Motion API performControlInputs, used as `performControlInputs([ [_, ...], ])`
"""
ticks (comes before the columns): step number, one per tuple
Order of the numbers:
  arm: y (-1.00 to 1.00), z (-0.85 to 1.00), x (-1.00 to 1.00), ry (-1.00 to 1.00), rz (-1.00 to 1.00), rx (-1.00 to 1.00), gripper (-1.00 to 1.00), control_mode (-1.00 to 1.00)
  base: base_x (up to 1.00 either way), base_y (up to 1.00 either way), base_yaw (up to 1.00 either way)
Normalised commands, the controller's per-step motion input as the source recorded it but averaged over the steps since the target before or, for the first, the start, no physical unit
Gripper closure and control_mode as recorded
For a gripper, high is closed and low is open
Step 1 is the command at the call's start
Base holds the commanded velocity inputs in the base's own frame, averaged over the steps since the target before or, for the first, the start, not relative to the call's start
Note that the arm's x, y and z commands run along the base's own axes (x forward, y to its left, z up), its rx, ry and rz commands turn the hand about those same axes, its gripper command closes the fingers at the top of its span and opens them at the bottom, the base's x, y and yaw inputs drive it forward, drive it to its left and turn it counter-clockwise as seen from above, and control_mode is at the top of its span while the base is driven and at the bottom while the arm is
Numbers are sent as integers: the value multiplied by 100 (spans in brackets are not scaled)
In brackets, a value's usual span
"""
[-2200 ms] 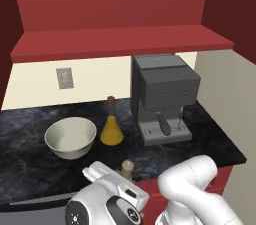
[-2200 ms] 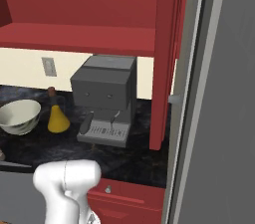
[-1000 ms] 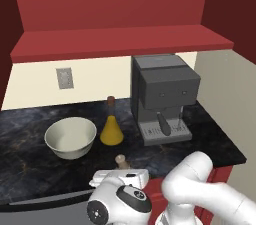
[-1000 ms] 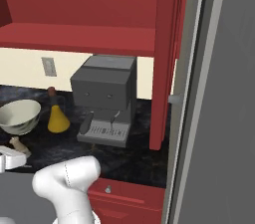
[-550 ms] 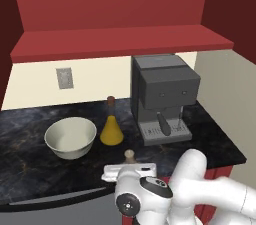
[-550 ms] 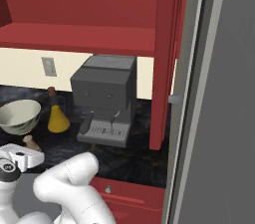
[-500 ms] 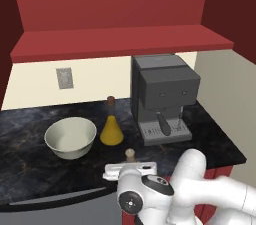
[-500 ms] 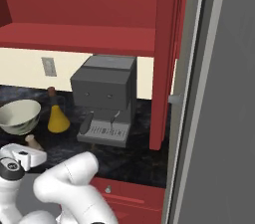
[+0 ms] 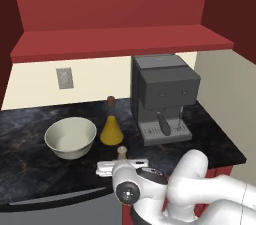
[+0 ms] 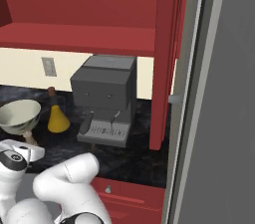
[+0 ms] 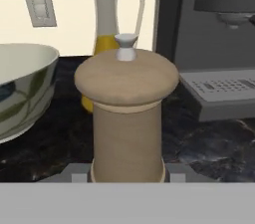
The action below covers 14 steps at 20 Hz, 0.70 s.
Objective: Retrieve the bottle and the shaker from the cabinet and place them next to the mixing bowl on the counter. Then add garlic from the fridge to the mixing bowl.
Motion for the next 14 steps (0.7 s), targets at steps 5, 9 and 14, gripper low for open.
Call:
performControlInputs([
  [5, -15, -35, 59, 0, 9, 13, 100, -100, 0, 0, 0],
  [9, -26, -57, 41, 2, 9, 3, 100, -100, 0, 0, 0],
  [14, -18, -48, 23, 0, 7, -5, 100, -100, 0, 0, 0],
])
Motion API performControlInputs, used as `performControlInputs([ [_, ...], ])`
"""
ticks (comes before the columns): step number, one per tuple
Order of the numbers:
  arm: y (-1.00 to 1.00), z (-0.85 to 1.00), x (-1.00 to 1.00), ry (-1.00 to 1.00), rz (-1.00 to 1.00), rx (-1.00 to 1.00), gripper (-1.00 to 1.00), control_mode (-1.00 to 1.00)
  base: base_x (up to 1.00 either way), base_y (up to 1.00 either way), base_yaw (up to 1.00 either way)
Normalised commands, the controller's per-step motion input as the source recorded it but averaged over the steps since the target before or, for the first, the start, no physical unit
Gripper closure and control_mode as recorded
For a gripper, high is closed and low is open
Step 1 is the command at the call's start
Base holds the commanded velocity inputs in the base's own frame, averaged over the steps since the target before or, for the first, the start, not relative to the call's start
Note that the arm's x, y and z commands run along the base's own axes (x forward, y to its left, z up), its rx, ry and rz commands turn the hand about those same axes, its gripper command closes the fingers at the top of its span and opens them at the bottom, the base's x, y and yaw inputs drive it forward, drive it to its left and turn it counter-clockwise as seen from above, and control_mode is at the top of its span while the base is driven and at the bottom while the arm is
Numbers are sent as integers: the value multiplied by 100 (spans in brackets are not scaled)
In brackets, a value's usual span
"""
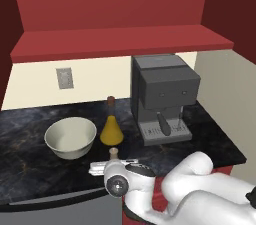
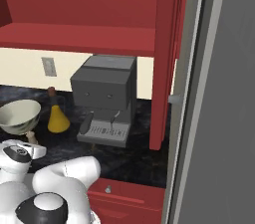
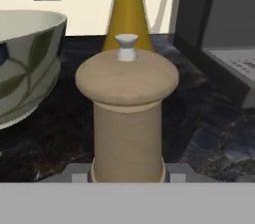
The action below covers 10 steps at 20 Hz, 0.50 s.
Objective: Retrieve the bottle and the shaker from the cabinet and place them next to the mixing bowl on the counter. Then add garlic from the fridge to the mixing bowl.
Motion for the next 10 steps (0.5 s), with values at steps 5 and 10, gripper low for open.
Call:
performControlInputs([
  [5, -7, -12, 21, -2, 3, 0, 100, -100, 0, 0, 0],
  [10, -27, -28, 23, 0, 0, 0, 100, -100, 0, 0, 0],
])
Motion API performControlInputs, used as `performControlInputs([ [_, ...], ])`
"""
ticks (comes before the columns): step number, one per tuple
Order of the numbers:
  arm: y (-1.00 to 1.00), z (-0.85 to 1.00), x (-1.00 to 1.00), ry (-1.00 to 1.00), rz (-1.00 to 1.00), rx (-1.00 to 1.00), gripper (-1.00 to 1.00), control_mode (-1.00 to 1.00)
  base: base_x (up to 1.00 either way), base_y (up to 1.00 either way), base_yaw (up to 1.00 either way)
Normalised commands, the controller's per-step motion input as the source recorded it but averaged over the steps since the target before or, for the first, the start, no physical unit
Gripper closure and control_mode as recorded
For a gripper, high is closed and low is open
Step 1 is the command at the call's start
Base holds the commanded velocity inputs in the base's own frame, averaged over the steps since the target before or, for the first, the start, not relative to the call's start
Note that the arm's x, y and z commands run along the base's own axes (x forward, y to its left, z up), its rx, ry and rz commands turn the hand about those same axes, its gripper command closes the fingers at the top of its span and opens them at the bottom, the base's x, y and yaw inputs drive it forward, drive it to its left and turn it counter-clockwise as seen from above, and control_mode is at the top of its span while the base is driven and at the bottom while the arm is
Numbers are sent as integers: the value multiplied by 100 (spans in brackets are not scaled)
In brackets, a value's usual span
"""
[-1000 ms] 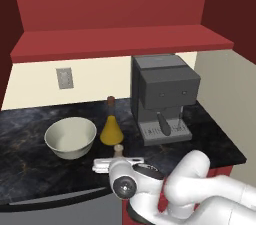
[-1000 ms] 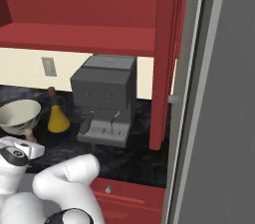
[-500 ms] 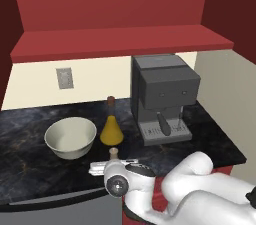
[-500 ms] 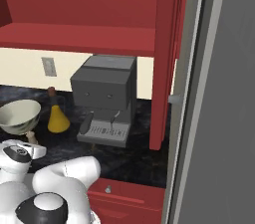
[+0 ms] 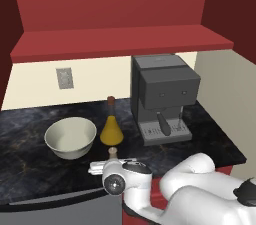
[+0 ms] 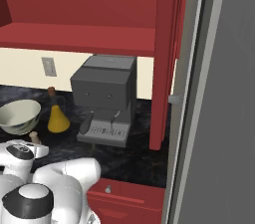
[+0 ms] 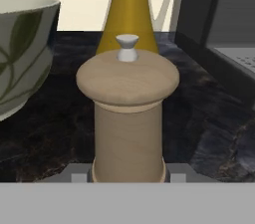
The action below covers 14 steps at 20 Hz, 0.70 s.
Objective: Retrieve the bottle and the shaker from the cabinet and place them next to the mixing bowl on the counter. Then add garlic from the fridge to the mixing bowl.
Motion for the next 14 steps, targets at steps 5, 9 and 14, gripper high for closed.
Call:
performControlInputs([
  [5, -27, -23, 38, -4, 1, 0, 100, -100, 0, 0, 0],
  [9, -19, -22, 47, -3, 4, 0, 100, -100, 0, 0, 0],
  [14, -3, -25, 36, -1, 3, 0, 100, -100, 0, 0, 0],
])
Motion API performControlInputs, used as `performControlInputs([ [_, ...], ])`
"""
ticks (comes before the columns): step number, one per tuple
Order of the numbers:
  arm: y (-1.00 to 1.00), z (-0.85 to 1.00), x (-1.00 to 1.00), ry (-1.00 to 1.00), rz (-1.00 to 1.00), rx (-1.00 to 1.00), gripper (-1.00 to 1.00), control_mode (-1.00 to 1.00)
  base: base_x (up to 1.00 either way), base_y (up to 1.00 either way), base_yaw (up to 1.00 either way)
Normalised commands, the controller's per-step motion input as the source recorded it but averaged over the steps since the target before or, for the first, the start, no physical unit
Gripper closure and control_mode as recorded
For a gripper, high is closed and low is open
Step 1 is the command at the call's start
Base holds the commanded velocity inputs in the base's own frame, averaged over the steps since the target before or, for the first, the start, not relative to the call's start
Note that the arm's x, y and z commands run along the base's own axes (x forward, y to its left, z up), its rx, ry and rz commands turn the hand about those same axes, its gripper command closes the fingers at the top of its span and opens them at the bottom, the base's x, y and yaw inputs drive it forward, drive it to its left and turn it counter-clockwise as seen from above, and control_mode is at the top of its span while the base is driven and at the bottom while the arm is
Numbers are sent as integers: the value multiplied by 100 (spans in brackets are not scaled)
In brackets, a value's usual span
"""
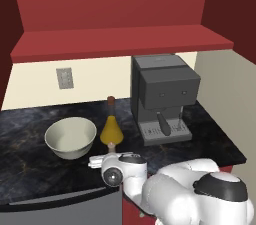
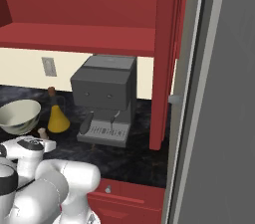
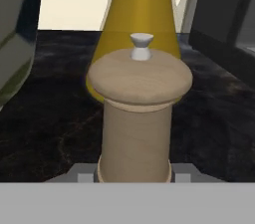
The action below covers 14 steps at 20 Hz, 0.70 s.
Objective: Retrieve the bottle and the shaker from the cabinet and place them next to the mixing bowl on the counter. Then add garlic from the fridge to the mixing bowl.
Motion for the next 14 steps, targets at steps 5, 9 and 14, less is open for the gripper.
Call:
performControlInputs([
  [5, 0, -13, 8, 0, 4, 3, -100, -100, 0, 0, 0],
  [9, 0, -6, 0, 0, 1, 3, -100, -100, 0, 0, 0],
  [14, 0, 0, 0, 0, 0, 0, -100, -100, 0, 0, 0],
])
